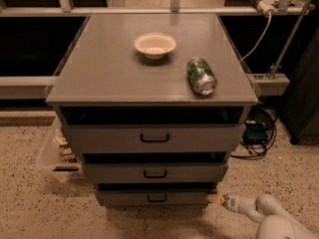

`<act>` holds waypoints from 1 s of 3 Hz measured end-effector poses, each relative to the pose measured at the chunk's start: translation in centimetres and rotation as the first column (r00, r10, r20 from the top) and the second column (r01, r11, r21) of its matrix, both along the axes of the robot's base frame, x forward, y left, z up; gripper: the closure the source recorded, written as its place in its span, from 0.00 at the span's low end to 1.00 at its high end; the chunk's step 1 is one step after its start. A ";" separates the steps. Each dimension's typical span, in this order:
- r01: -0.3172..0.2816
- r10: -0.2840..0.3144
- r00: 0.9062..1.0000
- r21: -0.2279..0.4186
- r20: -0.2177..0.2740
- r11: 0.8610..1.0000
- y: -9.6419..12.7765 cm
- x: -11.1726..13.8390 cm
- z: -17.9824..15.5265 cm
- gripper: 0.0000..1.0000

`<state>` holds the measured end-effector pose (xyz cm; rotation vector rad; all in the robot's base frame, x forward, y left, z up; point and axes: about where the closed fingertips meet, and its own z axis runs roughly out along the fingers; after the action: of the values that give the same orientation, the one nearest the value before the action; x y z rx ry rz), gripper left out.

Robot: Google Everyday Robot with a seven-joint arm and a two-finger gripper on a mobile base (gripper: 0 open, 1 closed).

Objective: Close bottom drawer

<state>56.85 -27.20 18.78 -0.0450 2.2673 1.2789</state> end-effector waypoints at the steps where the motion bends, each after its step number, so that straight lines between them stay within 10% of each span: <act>1: 0.010 -0.010 1.000 -0.003 0.022 1.000 0.2 0.8 0.3 1.00; 3: 0.011 -0.011 1.000 -0.005 0.027 1.000 0.4 0.7 0.3 1.00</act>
Offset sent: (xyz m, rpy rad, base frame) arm 0.0418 -0.0062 0.0088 -0.0343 -0.0768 -0.0348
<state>57.57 -26.75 19.07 -0.0508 2.2449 1.2593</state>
